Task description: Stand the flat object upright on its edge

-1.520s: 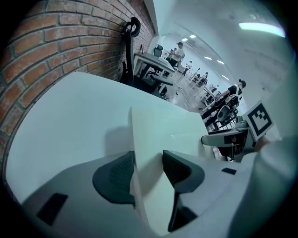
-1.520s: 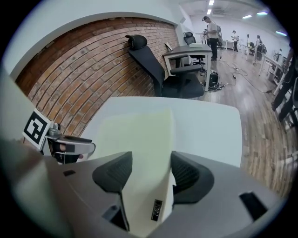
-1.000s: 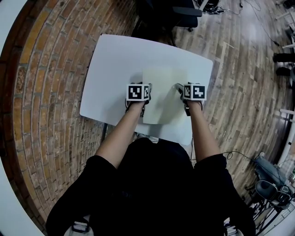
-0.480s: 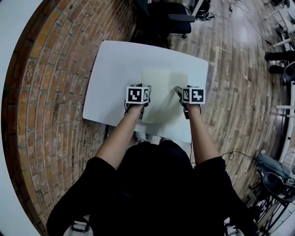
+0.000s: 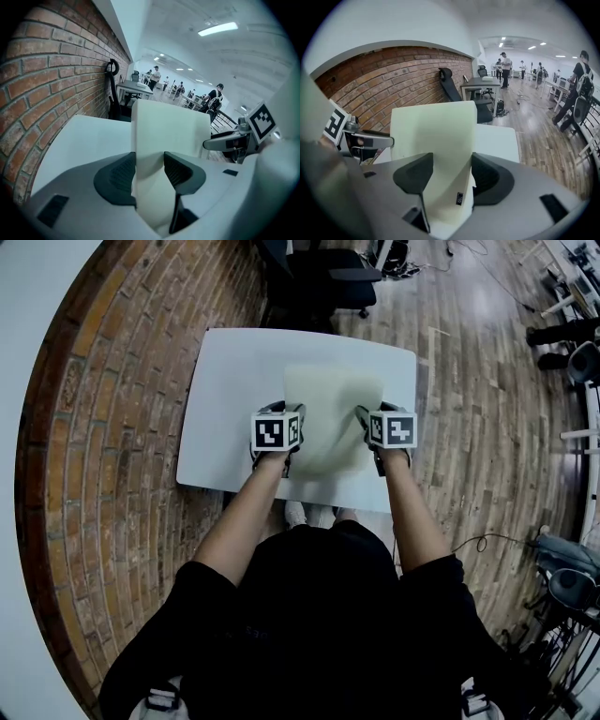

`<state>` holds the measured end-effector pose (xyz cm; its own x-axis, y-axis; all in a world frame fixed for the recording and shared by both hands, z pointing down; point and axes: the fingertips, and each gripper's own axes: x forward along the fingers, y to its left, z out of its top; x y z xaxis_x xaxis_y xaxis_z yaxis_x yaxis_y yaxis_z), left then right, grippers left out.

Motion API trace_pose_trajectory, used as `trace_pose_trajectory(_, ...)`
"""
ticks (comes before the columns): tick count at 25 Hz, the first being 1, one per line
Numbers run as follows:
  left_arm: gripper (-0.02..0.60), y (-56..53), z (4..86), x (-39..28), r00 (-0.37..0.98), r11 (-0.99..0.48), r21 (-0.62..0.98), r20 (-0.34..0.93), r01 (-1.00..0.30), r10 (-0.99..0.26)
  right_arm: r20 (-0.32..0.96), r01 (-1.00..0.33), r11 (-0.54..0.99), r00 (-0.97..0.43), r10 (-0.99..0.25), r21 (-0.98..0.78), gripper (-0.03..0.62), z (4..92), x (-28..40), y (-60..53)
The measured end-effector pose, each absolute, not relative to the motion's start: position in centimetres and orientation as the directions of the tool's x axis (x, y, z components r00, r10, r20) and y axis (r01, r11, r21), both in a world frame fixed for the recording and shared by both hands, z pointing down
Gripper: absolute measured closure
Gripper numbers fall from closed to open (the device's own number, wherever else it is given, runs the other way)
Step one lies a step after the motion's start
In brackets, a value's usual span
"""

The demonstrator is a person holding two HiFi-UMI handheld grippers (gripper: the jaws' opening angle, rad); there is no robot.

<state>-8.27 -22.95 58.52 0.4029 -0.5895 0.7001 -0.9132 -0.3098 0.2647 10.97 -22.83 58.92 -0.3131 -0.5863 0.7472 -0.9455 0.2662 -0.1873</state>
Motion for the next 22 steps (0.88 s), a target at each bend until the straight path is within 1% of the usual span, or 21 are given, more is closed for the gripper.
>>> trace_pose_trajectory(8, 0.380, -22.4, 55.1, -9.0, 0.424, -0.386, 0.201, 0.606, -0.901, -0.673, 0.651, -0.955, 0.256, -0.290, -0.702, -0.150, 0.335, 55.5, 10.2, -21.7)
trace_pose_trajectory(16, 0.380, -22.0, 52.4, -9.9, 0.447, -0.426, 0.159, 0.481, -0.890, -0.754, 0.550, -0.955, 0.260, -0.293, -0.782, -0.140, 0.335, 54.0, 9.3, -21.0)
trace_pose_trajectory(22, 0.380, -21.8, 51.7, -11.0, 0.465, -0.434, 0.173, 0.408, -0.884, -0.785, 0.450, -0.958, 0.277, -0.283, -0.847, -0.081, 0.336, 52.1, 8.3, -20.8)
